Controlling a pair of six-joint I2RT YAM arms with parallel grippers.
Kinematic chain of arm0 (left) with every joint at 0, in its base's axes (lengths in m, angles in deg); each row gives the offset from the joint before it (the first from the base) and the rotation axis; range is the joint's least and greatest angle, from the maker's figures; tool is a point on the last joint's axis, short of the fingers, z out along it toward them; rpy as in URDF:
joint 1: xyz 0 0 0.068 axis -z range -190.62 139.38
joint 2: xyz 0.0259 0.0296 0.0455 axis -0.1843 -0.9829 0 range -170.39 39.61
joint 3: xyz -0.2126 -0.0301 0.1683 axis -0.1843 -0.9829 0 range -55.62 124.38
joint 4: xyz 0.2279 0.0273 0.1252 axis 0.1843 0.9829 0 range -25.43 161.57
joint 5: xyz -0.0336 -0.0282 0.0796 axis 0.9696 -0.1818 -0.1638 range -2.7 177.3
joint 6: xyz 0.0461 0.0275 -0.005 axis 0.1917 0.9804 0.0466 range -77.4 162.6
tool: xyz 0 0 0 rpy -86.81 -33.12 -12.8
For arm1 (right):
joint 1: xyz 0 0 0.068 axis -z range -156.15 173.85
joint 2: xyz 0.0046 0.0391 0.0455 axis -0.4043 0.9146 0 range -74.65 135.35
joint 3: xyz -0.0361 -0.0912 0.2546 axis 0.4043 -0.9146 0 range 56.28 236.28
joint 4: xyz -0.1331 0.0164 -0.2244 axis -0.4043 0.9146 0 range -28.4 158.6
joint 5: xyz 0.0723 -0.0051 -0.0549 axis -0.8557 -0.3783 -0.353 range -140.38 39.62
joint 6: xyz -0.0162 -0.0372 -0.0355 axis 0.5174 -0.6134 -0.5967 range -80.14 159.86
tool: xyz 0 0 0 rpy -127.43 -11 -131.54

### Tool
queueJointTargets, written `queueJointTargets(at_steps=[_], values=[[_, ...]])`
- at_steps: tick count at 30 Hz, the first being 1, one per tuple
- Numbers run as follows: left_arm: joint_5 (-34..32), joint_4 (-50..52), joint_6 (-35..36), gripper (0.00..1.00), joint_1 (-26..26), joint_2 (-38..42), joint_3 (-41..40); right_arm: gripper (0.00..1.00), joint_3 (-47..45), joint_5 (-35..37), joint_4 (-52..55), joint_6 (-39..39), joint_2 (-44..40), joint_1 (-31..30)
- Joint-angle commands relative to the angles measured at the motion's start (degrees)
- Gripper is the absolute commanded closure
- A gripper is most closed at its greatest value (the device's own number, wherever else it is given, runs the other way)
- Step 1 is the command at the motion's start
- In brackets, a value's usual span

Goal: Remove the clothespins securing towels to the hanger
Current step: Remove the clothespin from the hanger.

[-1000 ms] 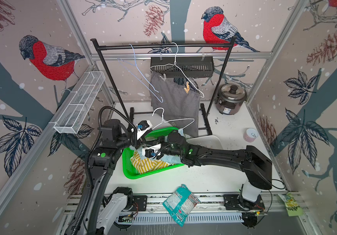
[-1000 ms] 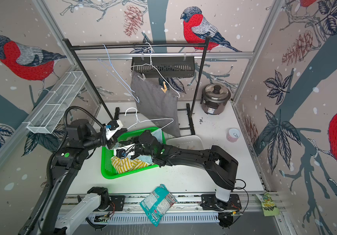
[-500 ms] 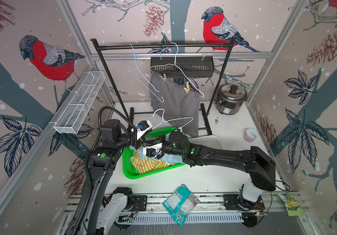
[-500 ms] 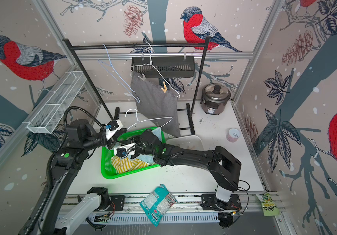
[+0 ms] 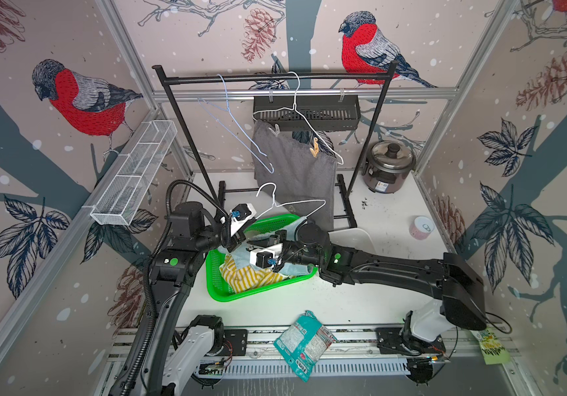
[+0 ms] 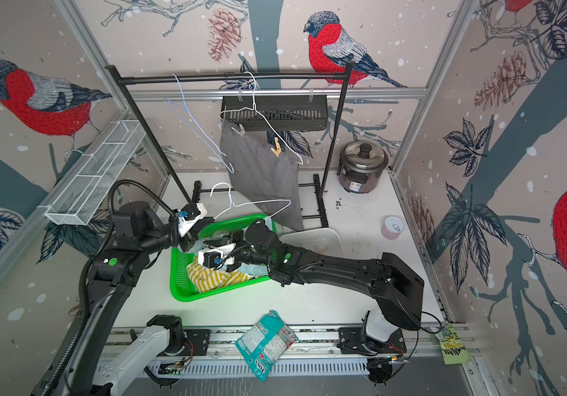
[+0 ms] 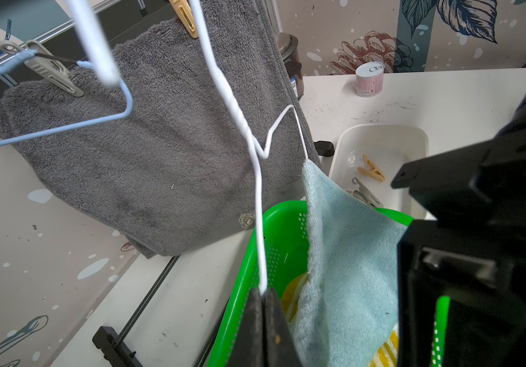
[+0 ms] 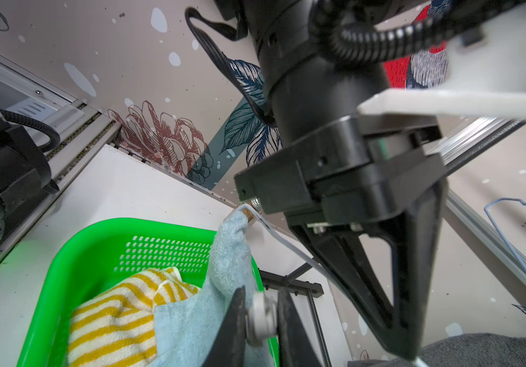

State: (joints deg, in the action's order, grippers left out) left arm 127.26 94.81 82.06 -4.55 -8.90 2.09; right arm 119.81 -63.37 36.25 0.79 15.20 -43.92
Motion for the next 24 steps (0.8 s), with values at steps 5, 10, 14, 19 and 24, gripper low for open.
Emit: queueJointTargets(at_steps=[5,10,14,19,24], values=[[0.2,-2.8,-0.3,1.0,-0.1,0.5,-0.2,0.92,-1.0,6.3,4.4,8.2,-6.1,-0.2],[0.0,-3.3,-0.5,1.0,-0.1,0.9,-1.7,0.92,-3.3,12.0,9.2,12.7,-12.5,-0.2],[-0.2,-3.5,-0.6,1.0,-0.1,1.0,-2.0,0.92,-4.9,16.7,14.0,17.4,-17.4,0.5],[-0.5,-3.6,-0.5,1.0,-0.1,1.2,-2.1,0.91,-6.2,22.1,22.0,24.5,-22.5,3.7],[-1.7,-3.0,-0.4,1.0,-0.1,1.9,-2.4,0.92,-8.4,22.5,28.9,33.5,-27.0,10.9]])
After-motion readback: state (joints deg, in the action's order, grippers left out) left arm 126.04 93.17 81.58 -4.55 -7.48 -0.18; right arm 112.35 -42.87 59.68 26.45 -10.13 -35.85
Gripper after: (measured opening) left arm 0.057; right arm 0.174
